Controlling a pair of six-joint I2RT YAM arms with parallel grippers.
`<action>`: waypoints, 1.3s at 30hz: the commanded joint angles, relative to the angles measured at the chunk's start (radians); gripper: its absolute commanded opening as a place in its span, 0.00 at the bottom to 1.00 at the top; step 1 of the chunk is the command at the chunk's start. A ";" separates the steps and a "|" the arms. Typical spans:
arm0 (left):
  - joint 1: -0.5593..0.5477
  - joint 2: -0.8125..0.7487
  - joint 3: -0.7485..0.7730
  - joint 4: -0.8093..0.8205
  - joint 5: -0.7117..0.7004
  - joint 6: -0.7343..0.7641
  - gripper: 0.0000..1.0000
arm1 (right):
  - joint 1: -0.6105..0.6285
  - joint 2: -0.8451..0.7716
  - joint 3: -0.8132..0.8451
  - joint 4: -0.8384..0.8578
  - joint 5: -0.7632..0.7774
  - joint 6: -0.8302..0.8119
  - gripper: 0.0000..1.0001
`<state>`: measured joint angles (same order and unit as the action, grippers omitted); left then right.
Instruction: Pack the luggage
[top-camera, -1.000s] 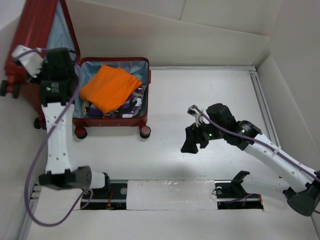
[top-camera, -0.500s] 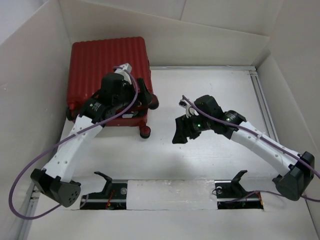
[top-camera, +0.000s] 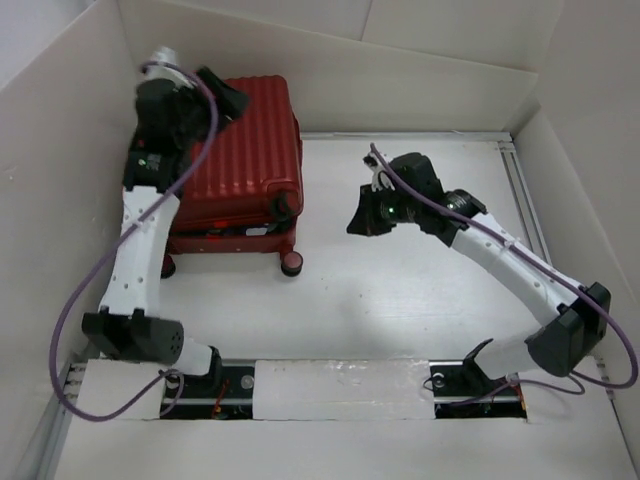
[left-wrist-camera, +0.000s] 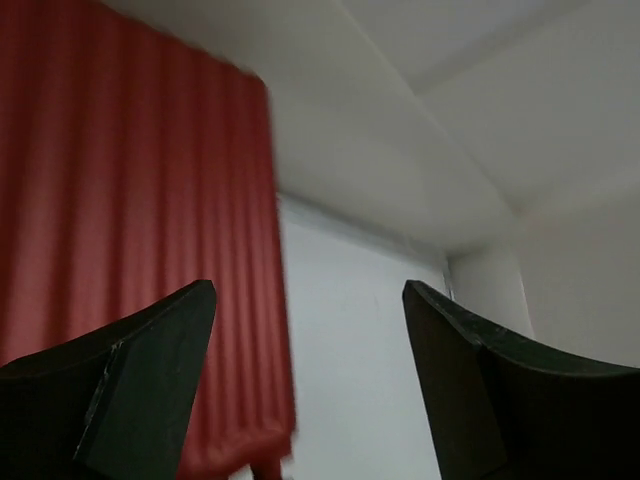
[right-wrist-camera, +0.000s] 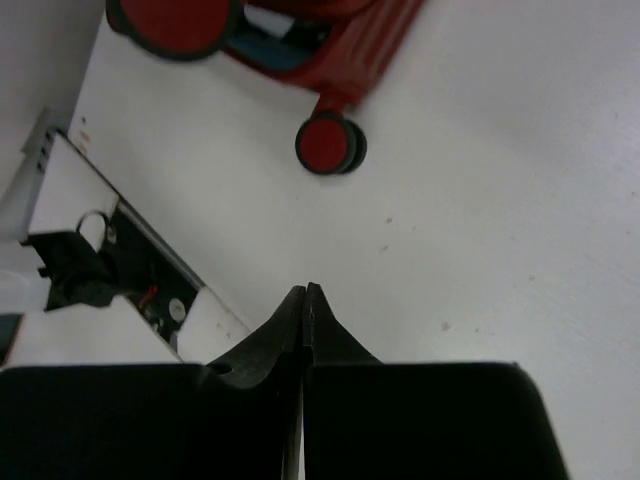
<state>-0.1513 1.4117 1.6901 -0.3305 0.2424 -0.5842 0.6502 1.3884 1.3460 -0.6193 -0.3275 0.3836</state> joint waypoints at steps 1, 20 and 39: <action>0.223 0.117 0.109 0.093 -0.167 -0.210 0.72 | -0.044 0.072 0.131 0.116 0.024 0.038 0.00; 0.613 0.695 0.469 -0.327 -0.261 -0.132 0.63 | -0.113 0.932 0.874 0.211 0.232 0.326 0.00; 0.063 0.150 -0.556 0.073 -0.072 -0.135 0.53 | -0.130 0.501 0.105 0.415 0.169 0.253 0.00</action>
<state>0.2893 1.6859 1.2457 -0.1349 -0.2401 -0.7883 0.5499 2.0834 1.5818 -0.2687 -0.1192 0.6495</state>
